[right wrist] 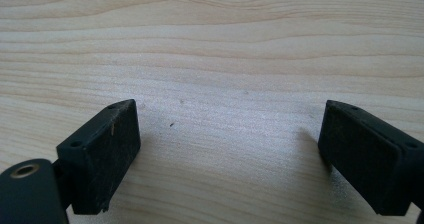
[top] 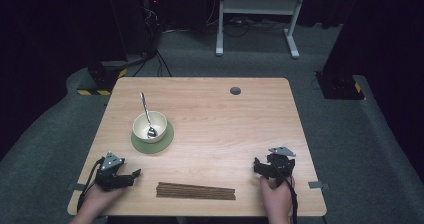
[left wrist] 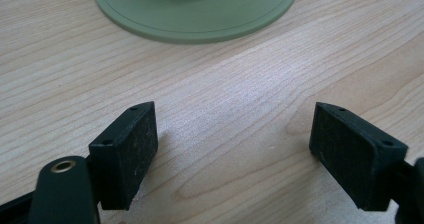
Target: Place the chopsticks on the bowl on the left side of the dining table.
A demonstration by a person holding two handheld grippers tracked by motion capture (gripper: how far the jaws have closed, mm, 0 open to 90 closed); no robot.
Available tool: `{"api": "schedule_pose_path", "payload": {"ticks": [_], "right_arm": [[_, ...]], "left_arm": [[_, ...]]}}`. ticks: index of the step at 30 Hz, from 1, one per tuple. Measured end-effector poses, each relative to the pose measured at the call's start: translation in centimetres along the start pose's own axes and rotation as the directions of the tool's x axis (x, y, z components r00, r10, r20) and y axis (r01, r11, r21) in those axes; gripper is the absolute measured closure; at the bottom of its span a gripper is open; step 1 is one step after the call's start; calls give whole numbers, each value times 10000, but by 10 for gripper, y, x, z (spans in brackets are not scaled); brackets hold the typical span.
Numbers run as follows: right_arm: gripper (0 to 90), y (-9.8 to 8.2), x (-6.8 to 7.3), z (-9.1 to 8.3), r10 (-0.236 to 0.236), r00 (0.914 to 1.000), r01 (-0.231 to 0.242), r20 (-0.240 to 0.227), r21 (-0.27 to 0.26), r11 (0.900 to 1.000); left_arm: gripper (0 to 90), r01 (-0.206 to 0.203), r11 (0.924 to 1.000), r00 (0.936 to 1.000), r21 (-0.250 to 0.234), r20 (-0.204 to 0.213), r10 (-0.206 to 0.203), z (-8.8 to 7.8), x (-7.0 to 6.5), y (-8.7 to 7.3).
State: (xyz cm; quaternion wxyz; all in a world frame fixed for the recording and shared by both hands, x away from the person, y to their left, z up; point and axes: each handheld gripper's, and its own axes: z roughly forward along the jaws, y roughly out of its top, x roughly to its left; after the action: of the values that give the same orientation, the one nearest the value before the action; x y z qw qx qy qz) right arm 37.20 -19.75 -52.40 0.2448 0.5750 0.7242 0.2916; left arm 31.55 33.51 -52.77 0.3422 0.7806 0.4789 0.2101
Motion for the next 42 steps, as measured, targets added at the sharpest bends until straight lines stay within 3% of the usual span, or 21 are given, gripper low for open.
{"api": "schedule_pose_path", "payload": {"ticks": [16, 20, 23, 32, 41, 42], "right_arm": [[98, 0, -1, -1, 0, 9999, 0, -139, -7, 10000], [98, -1, -2, -1, -78, 9998, 78, -160, -16, 10000], [98, -1, -2, -1, -89, 9998, 89, -175, -16, 10000], [97, -1, -3, -4, 120, 9993, -121, -353, -39, 9999], [99, -2, 8, -8, -212, 9989, 205, -412, -168, 9996], [99, -3, 8, -7, -226, 9988, 221, -438, -126, 9997]], "left_arm": [[203, -3, 9999, 10000, 138, 43, 3, 1, 1, 3], [253, 191, 9995, 9997, 238, 173, -195, 3, 2, 9], [265, 117, 9997, 9996, 205, 238, -122, 3, 0, 11], [301, -430, 9988, 9968, -245, 668, 446, -2, -22, 24], [336, -537, 9984, 9899, -195, 1306, 558, 2, -36, 29], [346, -614, 9979, 9869, -213, 1483, 639, 3, -37, 29]]}}
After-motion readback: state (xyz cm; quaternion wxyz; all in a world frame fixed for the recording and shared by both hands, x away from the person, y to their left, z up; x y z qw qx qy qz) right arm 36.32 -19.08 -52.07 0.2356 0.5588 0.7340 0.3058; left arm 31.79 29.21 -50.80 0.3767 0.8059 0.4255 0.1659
